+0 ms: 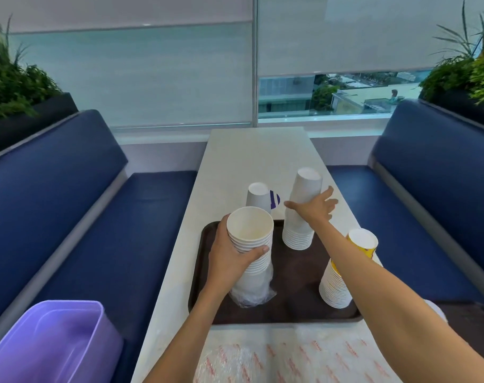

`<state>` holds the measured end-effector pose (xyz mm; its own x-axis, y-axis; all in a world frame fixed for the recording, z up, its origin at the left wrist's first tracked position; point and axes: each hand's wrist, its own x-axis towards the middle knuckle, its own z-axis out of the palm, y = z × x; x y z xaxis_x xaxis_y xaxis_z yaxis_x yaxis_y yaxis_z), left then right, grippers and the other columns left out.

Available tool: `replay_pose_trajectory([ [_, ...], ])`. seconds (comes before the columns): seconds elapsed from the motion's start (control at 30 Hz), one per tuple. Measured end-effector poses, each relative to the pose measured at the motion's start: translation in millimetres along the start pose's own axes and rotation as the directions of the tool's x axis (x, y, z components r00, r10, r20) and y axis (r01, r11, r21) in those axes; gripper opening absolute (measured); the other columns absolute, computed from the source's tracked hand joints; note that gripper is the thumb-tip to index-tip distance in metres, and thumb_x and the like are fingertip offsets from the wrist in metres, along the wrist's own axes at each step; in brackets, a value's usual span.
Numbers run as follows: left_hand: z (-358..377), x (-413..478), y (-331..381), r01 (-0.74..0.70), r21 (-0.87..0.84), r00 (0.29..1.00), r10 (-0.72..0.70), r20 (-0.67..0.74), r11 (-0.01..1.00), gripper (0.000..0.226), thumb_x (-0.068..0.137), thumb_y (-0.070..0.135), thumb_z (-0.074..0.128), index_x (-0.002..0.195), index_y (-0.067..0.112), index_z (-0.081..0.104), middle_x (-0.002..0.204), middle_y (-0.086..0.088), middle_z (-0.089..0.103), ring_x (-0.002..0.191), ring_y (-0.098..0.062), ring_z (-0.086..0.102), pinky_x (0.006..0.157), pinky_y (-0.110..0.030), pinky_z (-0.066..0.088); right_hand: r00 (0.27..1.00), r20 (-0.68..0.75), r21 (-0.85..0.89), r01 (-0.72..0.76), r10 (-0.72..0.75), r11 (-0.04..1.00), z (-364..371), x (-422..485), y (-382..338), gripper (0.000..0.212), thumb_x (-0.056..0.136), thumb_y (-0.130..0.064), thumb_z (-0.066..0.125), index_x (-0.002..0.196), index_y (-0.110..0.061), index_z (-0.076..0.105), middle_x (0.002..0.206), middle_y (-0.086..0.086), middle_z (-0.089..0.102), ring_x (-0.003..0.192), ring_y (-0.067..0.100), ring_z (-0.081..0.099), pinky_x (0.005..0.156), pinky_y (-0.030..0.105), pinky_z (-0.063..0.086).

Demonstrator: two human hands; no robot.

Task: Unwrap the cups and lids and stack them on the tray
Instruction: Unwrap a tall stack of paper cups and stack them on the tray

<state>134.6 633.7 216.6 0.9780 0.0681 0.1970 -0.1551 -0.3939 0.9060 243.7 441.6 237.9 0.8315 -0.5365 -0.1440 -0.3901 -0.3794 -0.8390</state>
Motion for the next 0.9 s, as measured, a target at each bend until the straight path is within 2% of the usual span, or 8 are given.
replay_pose_trajectory([
  [0.1,2,0,-2,0.002,-0.001,1.0,-0.002,-0.006,1.0,0.089,0.061,0.038,0.087,0.13,0.038,0.031,0.122,0.025,0.041,0.113,0.001,0.041,0.093,-0.015,0.034,0.987,-0.149,-0.007,0.063,-0.064,0.998,0,-12,-6,0.11,0.076,-0.039,0.077,0.151,-0.013,0.001,0.158,0.02,-0.007,0.146,0.036,-0.002,0.117,0.049,0.004],
  [0.23,6,-9,-6,-0.007,-0.04,1.0,0.006,-0.023,0.999,0.098,0.062,0.036,0.086,0.141,0.027,0.028,0.132,0.018,0.04,0.121,-0.001,0.04,0.097,-0.015,0.034,0.825,-0.322,-0.061,0.472,-0.465,0.88,-9,-32,-28,0.077,0.082,-0.023,0.07,0.145,-0.01,0.028,0.153,0.022,0.018,0.142,0.035,0.02,0.115,0.047,0.02],
  [0.3,9,-15,-8,-0.006,-0.044,1.0,0.005,-0.027,0.999,0.104,0.061,0.033,0.088,0.143,0.024,0.025,0.138,0.012,0.039,0.124,-0.002,0.036,0.102,-0.02,0.033,0.753,-0.225,-0.018,0.631,-0.618,0.776,-14,-43,-41,0.057,0.084,-0.02,0.067,0.134,-0.008,0.044,0.145,0.019,0.032,0.133,0.033,0.035,0.108,0.042,0.033],
  [0.37,14,-21,-9,-0.005,-0.024,0.998,0.004,-0.067,1.0,0.108,0.058,0.031,0.089,0.143,0.023,0.024,0.143,0.008,0.038,0.125,-0.002,0.033,0.104,-0.022,0.031,0.731,0.0,0.057,0.681,-0.682,0.73,-21,-54,-54,0.048,0.085,-0.028,0.069,0.127,-0.011,0.053,0.134,0.013,0.042,0.122,0.026,0.046,0.1,0.036,0.04],
  [0.47,20,-23,-11,0.022,-0.011,0.992,-0.023,-0.122,1.0,0.108,0.058,0.029,0.09,0.143,0.02,0.024,0.145,0.004,0.038,0.126,-0.004,0.034,0.103,-0.019,0.029,0.681,0.498,-0.021,0.628,-0.536,0.778,-31,-73,-68,0.065,0.077,-0.051,0.072,0.129,-0.017,0.054,0.129,0.004,0.048,0.117,0.02,0.051,0.091,0.029,0.043],
  [0.57,24,-16,-12,0.073,0.033,0.992,-0.069,-0.108,0.997,0.104,0.063,0.036,0.086,0.145,0.02,0.023,0.146,0.001,0.039,0.131,-0.012,0.039,0.101,-0.019,0.03,0.591,0.746,-0.246,0.674,-0.307,0.697,-29,-90,-70,0.091,0.067,-0.062,0.074,0.14,-0.018,0.042,0.141,0.0,0.044,0.126,0.02,0.045,0.104,0.032,0.038],
  [0.7,21,-5,-13,0.128,0.079,0.99,-0.122,-0.076,0.989,0.1,0.065,0.04,0.084,0.143,0.02,0.026,0.142,-0.002,0.044,0.13,-0.021,0.044,0.105,-0.027,0.036,0.587,0.751,-0.354,0.744,-0.303,0.567,-18,-98,-72,0.099,0.063,-0.057,0.08,0.141,-0.014,0.037,0.138,0.005,0.041,0.126,0.025,0.042,0.104,0.035,0.039],
  [0.9,14,-1,-12,0.132,0.076,0.99,-0.128,-0.053,0.988,0.099,0.064,0.038,0.085,0.142,0.018,0.027,0.141,-0.003,0.045,0.128,-0.022,0.046,0.104,-0.029,0.037,0.612,0.736,-0.41,0.742,-0.288,0.529,-4,-90,-80,0.085,0.06,-0.06,0.081,0.124,-0.011,0.054,0.117,0.006,0.043,0.101,0.02,0.044,0.09,0.032,0.045],
])
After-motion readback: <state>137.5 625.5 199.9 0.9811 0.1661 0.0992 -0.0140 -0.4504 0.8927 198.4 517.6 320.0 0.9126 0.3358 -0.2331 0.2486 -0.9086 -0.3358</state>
